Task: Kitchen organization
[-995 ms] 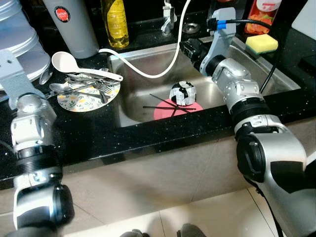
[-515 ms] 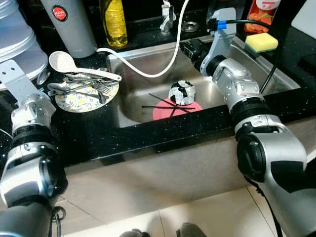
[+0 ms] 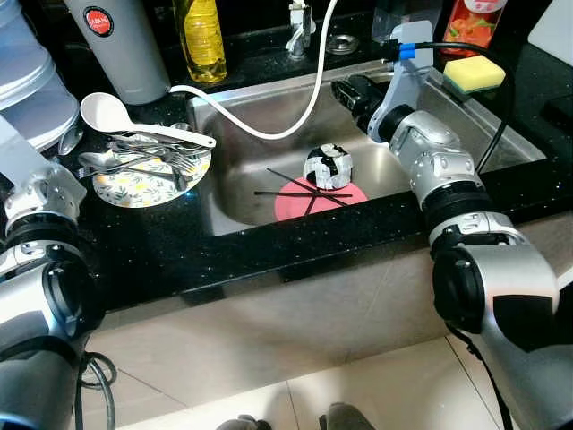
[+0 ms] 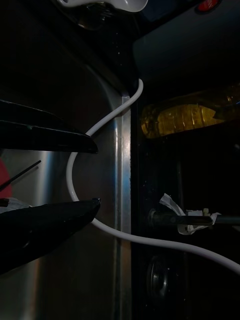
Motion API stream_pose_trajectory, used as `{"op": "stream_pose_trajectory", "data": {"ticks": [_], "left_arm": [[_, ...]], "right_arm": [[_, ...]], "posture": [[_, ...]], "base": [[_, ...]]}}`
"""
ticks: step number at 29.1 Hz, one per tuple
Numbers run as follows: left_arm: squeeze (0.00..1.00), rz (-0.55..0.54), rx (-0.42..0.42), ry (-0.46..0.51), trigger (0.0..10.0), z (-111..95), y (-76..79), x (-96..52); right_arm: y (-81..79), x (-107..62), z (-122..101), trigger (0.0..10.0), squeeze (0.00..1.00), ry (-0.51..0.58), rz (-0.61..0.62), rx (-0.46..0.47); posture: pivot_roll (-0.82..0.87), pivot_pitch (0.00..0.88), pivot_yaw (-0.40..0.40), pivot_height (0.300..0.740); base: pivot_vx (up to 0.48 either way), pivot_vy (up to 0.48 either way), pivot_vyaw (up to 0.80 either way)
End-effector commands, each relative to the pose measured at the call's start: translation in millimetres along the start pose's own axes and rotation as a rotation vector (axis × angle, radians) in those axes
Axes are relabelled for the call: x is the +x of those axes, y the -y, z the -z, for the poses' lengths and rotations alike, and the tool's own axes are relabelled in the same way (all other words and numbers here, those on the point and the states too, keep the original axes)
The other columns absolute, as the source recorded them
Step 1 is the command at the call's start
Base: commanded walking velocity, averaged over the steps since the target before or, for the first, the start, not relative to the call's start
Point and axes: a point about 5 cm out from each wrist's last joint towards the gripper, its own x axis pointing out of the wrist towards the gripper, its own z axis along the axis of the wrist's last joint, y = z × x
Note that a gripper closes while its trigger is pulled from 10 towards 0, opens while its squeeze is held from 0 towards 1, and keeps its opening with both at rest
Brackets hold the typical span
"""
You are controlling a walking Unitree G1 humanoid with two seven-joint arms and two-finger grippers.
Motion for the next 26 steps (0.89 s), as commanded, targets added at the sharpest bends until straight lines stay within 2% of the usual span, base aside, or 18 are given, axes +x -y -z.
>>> {"op": "stream_pose_trajectory", "data": {"ticks": [1,4,10,11,12,15,19,26], "left_arm": [[0.00,-0.059,-0.017,-0.030,10.0,2,-17.2,6.6],[0.00,-0.121,-0.016,-0.034,10.0,6,-27.7,9.9],[0.00,-0.163,0.014,-0.006,9.7,5,-32.5,10.7],[0.00,-0.169,0.003,-0.017,1.7,7,-33.4,11.0],[0.00,-0.171,-0.007,-0.029,0.0,9,-34.0,11.3],[0.00,-0.179,-0.010,-0.059,0.0,14,-35.5,11.9],[0.00,-0.192,0.044,-0.058,0.0,19,-38.6,12.9],[0.00,-0.211,0.047,-0.051,0.0,20,-41.7,13.5]], "right_arm": [[-5.2,3.1,-3,10.0,0.00,0.006,-0.015,-0.001],[-4.3,2.3,-2,10.0,0.00,0.002,-0.016,-0.002],[-3.1,1.6,-2,10.0,0.00,0.001,-0.014,-0.004],[-3.1,1.7,-2,10.0,0.00,0.000,-0.013,-0.004],[-3.3,1.9,-2,10.0,0.00,0.000,-0.013,-0.005],[-4.1,2.3,-2,10.0,0.00,0.001,-0.016,-0.004],[-5.5,3.5,-4,10.0,0.00,0.004,-0.020,-0.005],[-4.8,3.1,-4,10.0,0.00,0.006,-0.019,-0.007]], "posture": [[-0.06,0.096,0.087,0.740],[-0.06,0.097,0.085,0.740],[-0.06,0.095,0.085,0.740],[-0.06,0.091,0.085,0.740],[-0.06,0.091,0.085,0.740],[-0.06,0.089,0.083,0.740],[-0.06,0.081,0.084,0.740],[-0.06,0.074,0.086,0.740]], "base": [[0.000,0.000,0.00],[0.000,0.000,0.00],[0.000,0.000,0.00],[0.000,0.000,0.00],[0.000,0.000,0.00],[0.000,0.000,0.00],[0.000,0.000,0.00],[0.000,0.000,0.00]]}}
